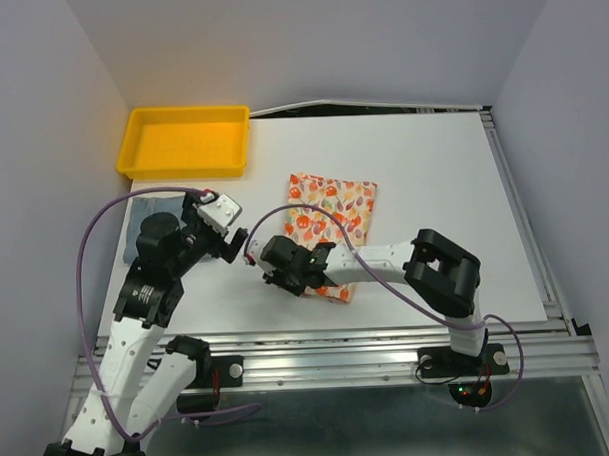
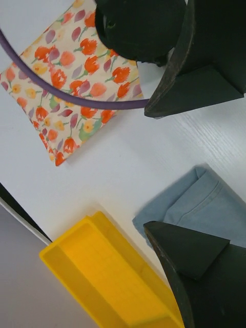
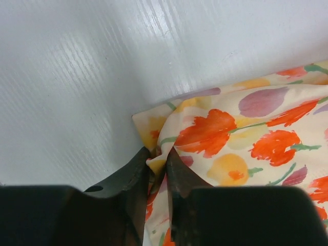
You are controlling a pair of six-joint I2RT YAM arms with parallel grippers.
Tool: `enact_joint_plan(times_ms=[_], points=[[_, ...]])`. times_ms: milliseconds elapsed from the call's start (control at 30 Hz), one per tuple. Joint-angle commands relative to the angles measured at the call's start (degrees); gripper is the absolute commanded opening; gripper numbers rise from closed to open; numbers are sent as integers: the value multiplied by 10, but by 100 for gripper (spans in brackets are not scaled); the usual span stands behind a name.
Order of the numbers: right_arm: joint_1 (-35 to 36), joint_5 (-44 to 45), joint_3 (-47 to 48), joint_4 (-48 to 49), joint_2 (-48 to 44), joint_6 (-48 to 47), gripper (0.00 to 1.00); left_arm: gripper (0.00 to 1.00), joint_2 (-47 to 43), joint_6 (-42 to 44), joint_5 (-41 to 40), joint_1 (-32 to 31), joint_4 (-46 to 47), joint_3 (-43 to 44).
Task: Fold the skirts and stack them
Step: Fold the skirt
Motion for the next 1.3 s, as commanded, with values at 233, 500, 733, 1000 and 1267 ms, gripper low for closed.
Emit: enact_joint_plan(times_ms=[233, 500, 733, 1000, 1267], points=[[-63, -112, 30, -59, 14, 7, 1, 94, -122, 515, 139, 1, -263, -36], [-145, -255, 69, -91, 8, 17, 1, 95, -206, 812, 182, 1, -247, -167], [-171, -309, 109, -105, 2, 27, 1, 98, -85, 783, 178, -23, -154, -172], [-216, -367, 130, -122, 25, 26, 1, 95, 68, 525, 61, -181, 1, -92], [-228, -412, 140, -132, 42, 29, 1, 96, 54, 540, -83, -376, 239, -234]])
